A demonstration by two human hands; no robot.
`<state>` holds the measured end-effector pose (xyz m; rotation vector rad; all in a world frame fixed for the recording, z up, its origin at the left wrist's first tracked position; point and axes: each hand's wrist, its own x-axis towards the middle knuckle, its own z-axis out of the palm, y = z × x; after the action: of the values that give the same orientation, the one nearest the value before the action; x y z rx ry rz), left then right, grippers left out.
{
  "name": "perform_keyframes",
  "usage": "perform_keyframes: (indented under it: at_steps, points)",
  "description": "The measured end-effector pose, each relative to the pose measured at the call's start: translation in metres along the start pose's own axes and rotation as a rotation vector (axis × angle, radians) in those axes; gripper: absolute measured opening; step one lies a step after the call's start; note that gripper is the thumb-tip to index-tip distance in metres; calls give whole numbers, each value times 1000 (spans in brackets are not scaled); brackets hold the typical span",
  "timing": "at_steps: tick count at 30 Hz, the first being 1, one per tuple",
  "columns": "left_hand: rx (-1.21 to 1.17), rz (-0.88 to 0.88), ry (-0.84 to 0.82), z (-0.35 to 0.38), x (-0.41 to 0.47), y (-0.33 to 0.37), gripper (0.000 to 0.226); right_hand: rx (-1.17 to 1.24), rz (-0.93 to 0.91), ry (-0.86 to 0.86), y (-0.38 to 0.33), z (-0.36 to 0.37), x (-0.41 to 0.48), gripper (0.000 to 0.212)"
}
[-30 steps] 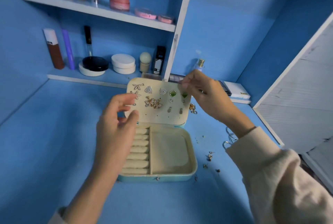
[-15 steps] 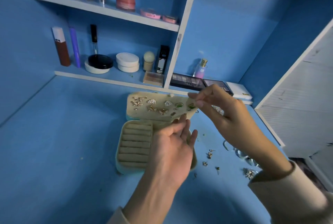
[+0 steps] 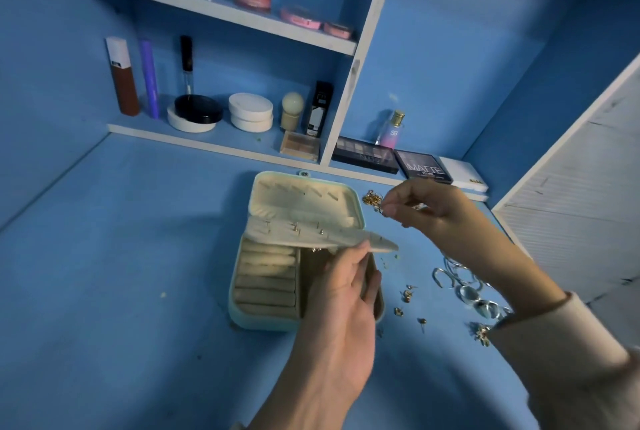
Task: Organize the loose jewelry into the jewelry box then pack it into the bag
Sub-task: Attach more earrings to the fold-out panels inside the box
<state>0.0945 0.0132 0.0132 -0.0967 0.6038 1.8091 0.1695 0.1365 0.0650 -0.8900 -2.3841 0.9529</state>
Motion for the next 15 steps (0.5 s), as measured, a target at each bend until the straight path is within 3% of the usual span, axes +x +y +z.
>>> perform_keyframes:
  at_steps: [6,15]
  points:
    - [-12,1,-32,-3,-5,1,35,-103,102,-223,19,6,23,20]
    - [-65,-13,-28,-5,-5,0,34,-88,54,-246,19,8,24,19]
